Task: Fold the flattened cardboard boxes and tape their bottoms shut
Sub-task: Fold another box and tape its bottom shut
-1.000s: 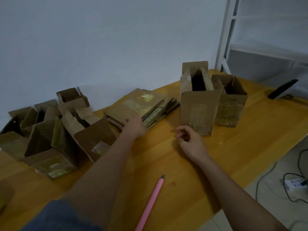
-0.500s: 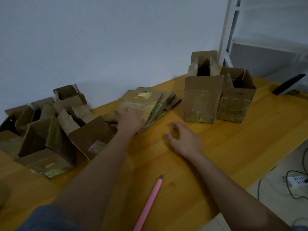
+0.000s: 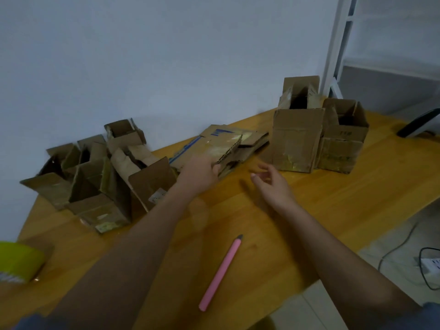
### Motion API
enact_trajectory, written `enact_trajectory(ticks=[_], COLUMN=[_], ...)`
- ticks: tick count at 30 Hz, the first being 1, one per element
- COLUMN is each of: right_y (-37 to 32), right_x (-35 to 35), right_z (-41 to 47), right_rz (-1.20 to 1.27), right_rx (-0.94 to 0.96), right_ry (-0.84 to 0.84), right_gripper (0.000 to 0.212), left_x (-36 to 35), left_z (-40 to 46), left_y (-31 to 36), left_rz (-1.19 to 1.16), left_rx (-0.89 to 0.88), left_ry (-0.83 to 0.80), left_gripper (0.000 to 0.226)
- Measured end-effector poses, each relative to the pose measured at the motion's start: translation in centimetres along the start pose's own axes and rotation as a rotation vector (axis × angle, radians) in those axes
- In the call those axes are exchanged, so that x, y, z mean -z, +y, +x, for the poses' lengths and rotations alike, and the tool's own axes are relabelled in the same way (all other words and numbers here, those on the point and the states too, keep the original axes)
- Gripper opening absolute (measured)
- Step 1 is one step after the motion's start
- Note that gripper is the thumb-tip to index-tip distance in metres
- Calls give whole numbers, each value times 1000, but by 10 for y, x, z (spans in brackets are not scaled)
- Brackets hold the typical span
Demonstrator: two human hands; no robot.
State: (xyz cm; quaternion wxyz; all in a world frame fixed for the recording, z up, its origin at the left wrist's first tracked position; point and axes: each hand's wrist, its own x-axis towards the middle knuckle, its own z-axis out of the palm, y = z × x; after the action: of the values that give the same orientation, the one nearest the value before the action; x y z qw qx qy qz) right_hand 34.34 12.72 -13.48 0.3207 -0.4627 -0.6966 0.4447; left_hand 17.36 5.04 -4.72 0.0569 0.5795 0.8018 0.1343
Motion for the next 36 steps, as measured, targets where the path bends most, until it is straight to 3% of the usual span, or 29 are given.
enact_trajectory(ticks=[7, 11, 15, 23, 26, 31, 34, 36], right_y=[-62, -80, -91, -104, -107, -110, -113, -113], right_x=[9, 23, 24, -2, -19, -38, -46, -48], right_z=[-22, -36, -54, -96, -108, -118, -123, -126], right_rz=[334, 393, 427, 314, 286, 308, 281, 262], right_rx=[120, 165, 188, 284, 310, 316, 340, 382], right_ry=[176, 173, 74, -6, -53, -132, -159, -160], right_gripper=[79, 72, 64, 55, 53, 33, 25, 20], left_x=[68, 94, 100, 82, 73, 67, 66, 67], left_z=[-67, -104, -135, -166, -176, -199, -210, -218], left_y=[3, -10, -21, -45, -54, -72, -83, -88], left_rz=[-169, -230, -439, -906, -899, -869, -805, -749], left_rx=[-34, -28, 31, 226, 245, 111, 91, 106], left_ry=[156, 137, 117, 402, 429, 453, 402, 347], left_gripper=[39, 33, 23, 25, 22, 7, 16, 36])
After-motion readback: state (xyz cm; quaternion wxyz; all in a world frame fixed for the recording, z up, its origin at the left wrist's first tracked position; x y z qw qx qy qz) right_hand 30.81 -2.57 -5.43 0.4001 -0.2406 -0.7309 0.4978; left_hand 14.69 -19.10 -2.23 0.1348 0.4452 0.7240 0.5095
